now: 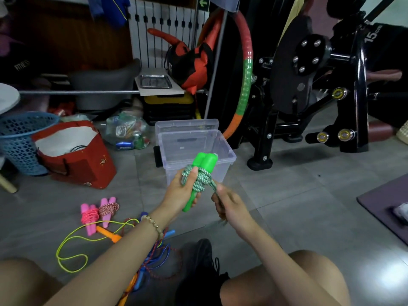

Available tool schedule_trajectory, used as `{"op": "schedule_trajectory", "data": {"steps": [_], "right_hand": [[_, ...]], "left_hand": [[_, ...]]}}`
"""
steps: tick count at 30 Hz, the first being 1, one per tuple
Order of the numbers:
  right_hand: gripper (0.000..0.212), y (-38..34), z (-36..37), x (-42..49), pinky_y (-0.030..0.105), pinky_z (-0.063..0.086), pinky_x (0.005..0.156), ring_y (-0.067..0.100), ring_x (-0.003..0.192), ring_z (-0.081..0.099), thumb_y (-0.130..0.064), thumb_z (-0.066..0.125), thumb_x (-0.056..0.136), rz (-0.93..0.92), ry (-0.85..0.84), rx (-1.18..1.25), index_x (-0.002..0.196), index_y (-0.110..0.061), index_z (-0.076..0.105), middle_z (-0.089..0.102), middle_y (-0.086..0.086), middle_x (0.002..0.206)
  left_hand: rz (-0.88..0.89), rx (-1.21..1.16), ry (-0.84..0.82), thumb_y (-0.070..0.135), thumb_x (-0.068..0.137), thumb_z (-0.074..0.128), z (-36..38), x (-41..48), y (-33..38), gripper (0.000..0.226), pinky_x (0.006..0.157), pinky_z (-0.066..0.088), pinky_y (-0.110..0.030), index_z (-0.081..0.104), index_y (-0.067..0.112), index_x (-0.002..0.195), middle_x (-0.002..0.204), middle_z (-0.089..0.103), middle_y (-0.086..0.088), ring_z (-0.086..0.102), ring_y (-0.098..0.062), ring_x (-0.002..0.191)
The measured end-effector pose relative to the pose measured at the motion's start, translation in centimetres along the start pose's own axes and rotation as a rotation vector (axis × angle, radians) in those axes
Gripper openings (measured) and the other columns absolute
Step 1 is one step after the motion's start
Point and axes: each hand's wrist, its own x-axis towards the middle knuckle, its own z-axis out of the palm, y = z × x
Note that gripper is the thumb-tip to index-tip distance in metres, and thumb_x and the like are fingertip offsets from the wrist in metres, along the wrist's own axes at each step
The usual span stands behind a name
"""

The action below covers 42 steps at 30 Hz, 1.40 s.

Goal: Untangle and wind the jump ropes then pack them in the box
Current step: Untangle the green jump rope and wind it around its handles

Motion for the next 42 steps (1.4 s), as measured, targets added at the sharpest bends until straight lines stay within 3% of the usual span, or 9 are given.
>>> {"op": "schedule_trajectory", "data": {"steps": [3,7,15,22,26,29,32,37,42], "right_hand": [[0.029,0.0,-0.4,-0.9,0.012,0.029,0.049,0.002,0.050,0.030,-0.012,0.038,0.101,-0.152,-0.059,-0.215,0.123,-0.019,0.055,0.033,-0.010,0.059],[0.022,-1.6,-1.4,-1.6,0.026,0.041,0.061,0.006,0.058,0.043,-0.021,0.046,0.098,-0.298,-0.066,-0.513,0.102,-0.041,0.055,0.044,-0.010,0.061],[0.012,-5.7,-2.1,0.5,0.016,0.032,0.050,0.004,0.046,0.040,-0.026,0.057,0.093,-0.221,-0.321,-0.526,0.086,-0.018,0.051,0.048,-0.011,0.048],[0.018,-6.9,-1.3,2.0,0.012,0.034,0.053,0.003,0.046,0.042,-0.023,0.070,0.084,-0.128,-0.496,-0.517,0.079,-0.010,0.058,0.053,-0.011,0.050],[0.045,-7.3,-2.2,2.6,0.030,0.040,0.072,0.021,0.074,0.053,-0.053,0.047,0.090,-0.049,-0.423,-0.458,0.084,-0.017,0.072,0.061,0.007,0.080],[0.088,-7.8,-3.0,2.4,0.022,0.045,0.092,0.015,0.111,0.059,-0.075,0.013,0.081,0.139,-0.495,-0.178,0.105,-0.014,0.071,0.067,0.000,0.115],[0.100,-7.6,-3.0,1.7,0.027,0.048,0.090,0.022,0.108,0.061,-0.085,0.019,0.072,0.156,-0.551,0.051,0.119,-0.007,0.062,0.065,0.014,0.116],[0.079,-6.2,-2.4,1.2,0.025,0.045,0.080,0.013,0.093,0.055,-0.080,0.062,0.058,-0.119,-0.361,0.018,0.104,-0.016,0.059,0.058,-0.002,0.099],[0.043,-5.6,-1.7,0.9,0.022,0.044,0.062,0.008,0.065,0.053,-0.048,0.073,0.059,-0.118,-0.128,0.056,0.075,-0.013,0.054,0.055,-0.003,0.069]], "left_hand": [[-0.018,0.014,0.132,0.045,0.094,0.048,-0.5,0.5,-0.1,0.033,0.039,0.041,-0.021,0.045,0.018,0.112,0.056,0.057,-0.007,0.048,-0.012,0.036],[0.042,0.275,0.063,0.044,0.093,0.050,-1.4,-0.1,-0.7,0.034,0.037,0.041,-0.018,0.040,0.025,0.119,0.065,0.061,-0.002,0.052,-0.004,0.038],[0.244,0.891,-0.342,0.049,0.099,0.024,-1.7,-2.8,0.0,0.034,0.063,0.042,-0.027,0.034,0.037,0.129,0.066,0.057,0.002,0.056,-0.008,0.060],[0.255,1.140,-0.458,0.066,0.084,0.047,-0.9,-3.2,1.4,0.062,0.089,0.040,-0.022,0.045,0.030,0.135,0.132,0.057,0.000,0.054,-0.015,0.115],[0.180,0.817,-0.520,0.070,0.077,0.045,-2.0,-2.4,1.2,0.044,0.071,0.050,-0.028,0.057,0.037,0.102,0.091,0.067,-0.002,0.066,-0.017,0.071],[0.197,0.534,-0.514,0.071,0.081,0.043,-2.9,-1.9,0.9,0.061,0.076,0.044,-0.027,0.065,0.015,0.093,0.082,0.059,0.002,0.056,-0.012,0.077],[0.117,0.326,-0.511,0.050,0.091,0.040,-2.8,-2.3,1.4,0.038,0.076,0.045,-0.011,0.067,0.024,0.088,0.075,0.069,0.018,0.062,0.004,0.076],[-0.167,0.037,-0.585,0.066,0.080,0.032,-1.9,-3.3,2.2,0.064,0.047,0.044,-0.020,0.057,0.008,0.089,0.054,0.056,-0.002,0.050,-0.013,0.046],[-0.309,-0.005,-0.588,0.065,0.088,0.020,-0.9,-3.4,2.3,0.069,0.049,0.042,-0.024,0.050,0.005,0.075,0.049,0.049,-0.004,0.045,-0.015,0.043]]}}
